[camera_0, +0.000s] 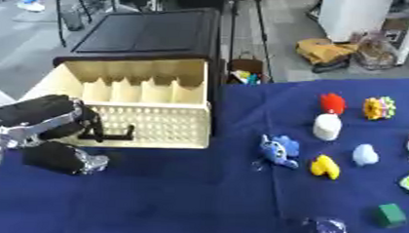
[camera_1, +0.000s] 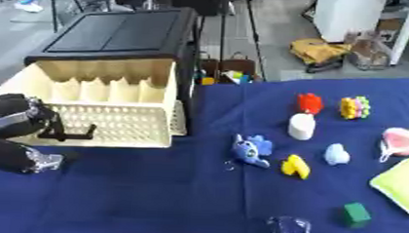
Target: Pick up objects from table and place into drawer.
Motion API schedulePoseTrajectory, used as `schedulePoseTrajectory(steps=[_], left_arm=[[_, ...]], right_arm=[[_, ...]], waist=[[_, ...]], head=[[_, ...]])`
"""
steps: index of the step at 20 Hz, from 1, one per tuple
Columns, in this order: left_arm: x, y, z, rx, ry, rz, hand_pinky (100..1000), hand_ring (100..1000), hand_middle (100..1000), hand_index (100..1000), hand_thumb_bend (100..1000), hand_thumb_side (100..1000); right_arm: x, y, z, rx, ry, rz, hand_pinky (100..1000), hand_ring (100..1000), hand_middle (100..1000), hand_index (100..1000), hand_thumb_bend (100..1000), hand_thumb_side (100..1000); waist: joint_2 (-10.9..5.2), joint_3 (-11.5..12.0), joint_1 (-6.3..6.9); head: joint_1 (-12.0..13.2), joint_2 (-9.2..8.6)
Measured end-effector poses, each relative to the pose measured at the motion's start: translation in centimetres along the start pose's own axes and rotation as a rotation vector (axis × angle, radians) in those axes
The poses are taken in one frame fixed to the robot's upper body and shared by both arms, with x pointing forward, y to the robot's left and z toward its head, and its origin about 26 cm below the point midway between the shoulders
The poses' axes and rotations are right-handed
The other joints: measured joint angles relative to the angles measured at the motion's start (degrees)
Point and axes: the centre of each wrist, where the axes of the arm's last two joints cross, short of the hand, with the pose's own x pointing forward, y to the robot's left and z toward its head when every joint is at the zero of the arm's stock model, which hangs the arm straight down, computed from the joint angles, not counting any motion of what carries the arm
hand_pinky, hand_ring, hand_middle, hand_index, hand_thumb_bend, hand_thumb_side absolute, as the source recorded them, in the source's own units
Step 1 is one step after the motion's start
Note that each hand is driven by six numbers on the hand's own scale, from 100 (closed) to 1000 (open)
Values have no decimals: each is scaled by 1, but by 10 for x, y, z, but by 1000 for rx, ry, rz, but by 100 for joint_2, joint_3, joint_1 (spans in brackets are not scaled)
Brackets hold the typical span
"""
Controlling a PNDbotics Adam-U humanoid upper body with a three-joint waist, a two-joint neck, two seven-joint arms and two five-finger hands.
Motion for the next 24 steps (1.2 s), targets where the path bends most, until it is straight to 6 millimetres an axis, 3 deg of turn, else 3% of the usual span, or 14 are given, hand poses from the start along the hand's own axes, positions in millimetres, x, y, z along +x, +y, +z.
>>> schedulePoseTrajectory(steps=[11, 16, 19, 24], left_arm=[[1, -2, 1, -9, -5, -1, 100, 100, 100, 545, 485, 730], [1, -2, 0, -10, -13, -12, 100, 100, 125, 696, 503, 745], [1, -4, 0, -13, -18, -29, 100, 100, 185, 727, 533, 755], [0, -9, 1, -32, -21, -53, 100, 100, 371, 764, 573, 770]], right_arm=[[0, 0, 0, -1, 1, 0, 590, 706, 664, 684, 100, 946], [0, -1, -1, -5, 2, 1, 588, 706, 662, 683, 100, 940], [-1, -1, -1, -5, 3, 2, 587, 705, 662, 683, 100, 940], [-1, -2, 1, -3, 9, 4, 586, 705, 660, 682, 100, 943]], waist=[[0, 2, -15], [0, 3, -17], [0, 2, -18], [1, -1, -19]], head=[[-22, -2], [-20, -5], [-16, -33], [-10, -49]])
